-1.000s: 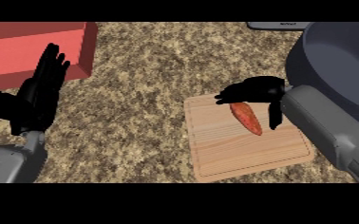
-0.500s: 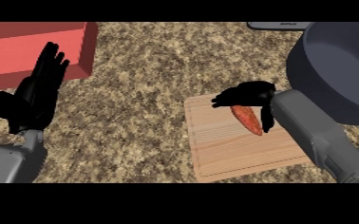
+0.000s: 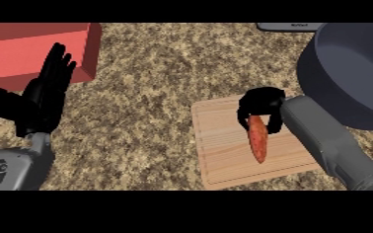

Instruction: Pick the sweet potato from the cutting board and place it in the pot

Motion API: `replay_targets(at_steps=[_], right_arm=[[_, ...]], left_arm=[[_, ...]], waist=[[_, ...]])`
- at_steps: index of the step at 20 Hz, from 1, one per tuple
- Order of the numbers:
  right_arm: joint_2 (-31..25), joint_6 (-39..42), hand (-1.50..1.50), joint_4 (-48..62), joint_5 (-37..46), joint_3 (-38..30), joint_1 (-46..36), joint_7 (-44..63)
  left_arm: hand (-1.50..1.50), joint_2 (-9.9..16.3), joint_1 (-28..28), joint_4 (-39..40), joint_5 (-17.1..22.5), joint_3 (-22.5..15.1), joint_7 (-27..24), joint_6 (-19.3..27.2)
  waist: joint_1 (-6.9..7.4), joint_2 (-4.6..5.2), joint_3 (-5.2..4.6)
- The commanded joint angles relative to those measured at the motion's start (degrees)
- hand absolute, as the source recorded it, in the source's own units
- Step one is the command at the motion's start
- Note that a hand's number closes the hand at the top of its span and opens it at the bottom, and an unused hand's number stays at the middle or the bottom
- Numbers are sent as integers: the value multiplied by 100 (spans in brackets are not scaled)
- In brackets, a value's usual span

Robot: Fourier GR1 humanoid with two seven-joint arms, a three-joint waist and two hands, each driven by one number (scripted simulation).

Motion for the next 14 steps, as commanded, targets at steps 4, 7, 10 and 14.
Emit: replay_targets(at_steps=[4,7,10,14], right_arm=[[164,-261,150,255,262,-172,72,-718],[451,-55,150,43,-350,-762,581,1545],[405,-266,150,290,-871,-1468,842,2719],[650,-582,150,-427,-1034,-1683,1046,3789]], left_arm=[[0,-45,182,-216,10,195,81,-189],[0,-17,325,28,-134,201,-141,-79],[0,58,452,-80,-74,364,7,44],[0,155,618,-110,54,506,-23,-107]], waist=[[-11,7,3],[-310,-83,-12],[-607,-219,-22],[-582,-245,-36]])
